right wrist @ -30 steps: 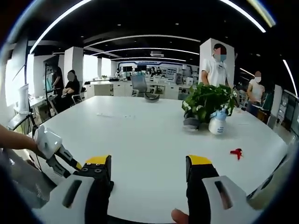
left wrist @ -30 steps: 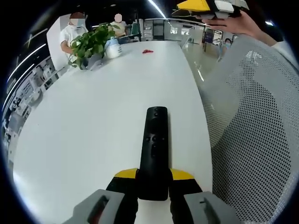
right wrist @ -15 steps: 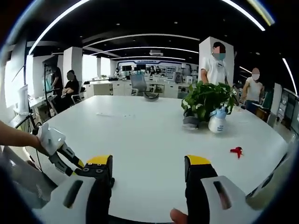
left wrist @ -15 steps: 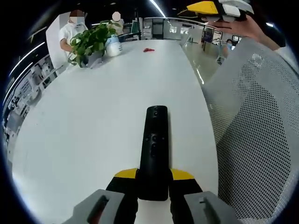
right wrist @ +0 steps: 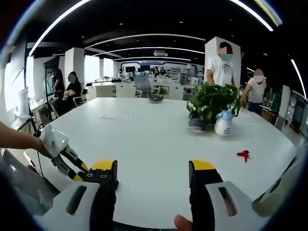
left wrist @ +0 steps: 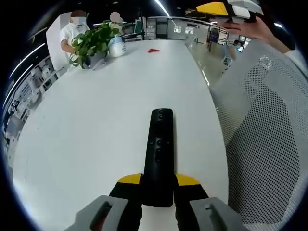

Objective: Press the specified remote control buttons in sequence, fully releasing each button before pressing the next.

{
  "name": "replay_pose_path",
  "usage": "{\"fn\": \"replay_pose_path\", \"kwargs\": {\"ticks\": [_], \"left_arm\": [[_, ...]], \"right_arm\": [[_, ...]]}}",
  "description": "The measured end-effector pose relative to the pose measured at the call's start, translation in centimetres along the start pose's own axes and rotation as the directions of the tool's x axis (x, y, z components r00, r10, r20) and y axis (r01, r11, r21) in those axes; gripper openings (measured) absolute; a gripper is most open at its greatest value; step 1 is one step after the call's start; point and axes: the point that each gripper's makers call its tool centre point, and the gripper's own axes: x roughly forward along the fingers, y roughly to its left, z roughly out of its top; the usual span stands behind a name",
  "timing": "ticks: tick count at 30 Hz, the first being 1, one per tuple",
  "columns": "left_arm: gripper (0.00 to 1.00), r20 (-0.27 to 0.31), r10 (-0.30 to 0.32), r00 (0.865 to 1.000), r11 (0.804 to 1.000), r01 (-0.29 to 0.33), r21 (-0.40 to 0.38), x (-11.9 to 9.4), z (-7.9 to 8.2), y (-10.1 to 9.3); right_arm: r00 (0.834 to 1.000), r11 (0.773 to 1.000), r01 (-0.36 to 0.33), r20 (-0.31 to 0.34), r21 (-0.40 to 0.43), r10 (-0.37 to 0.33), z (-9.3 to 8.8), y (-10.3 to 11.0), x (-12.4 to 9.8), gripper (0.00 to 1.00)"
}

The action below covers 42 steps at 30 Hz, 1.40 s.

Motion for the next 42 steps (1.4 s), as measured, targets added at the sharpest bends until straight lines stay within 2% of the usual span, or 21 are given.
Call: {"fn": "replay_pose_path", "kwargs": {"ticks": [26, 42], "left_arm": [[0.24, -0.033, 0.021, 0.999, 1.0, -0.022, -0.019, 0.2, 0.1, 1.6], [0.24, -0.042, 0.016, 0.999, 1.0, -0.017, -0.024, 0.3, 0.2, 3.3]], "right_arm": [[1.0, 1.0, 0.007, -0.016, -0.004, -0.007, -0.3, -0.2, 0.0, 0.6], [1.0, 1.0, 0.008, -0.029, -0.004, -0.008, -0.5, -0.2, 0.1, 0.59]]}}
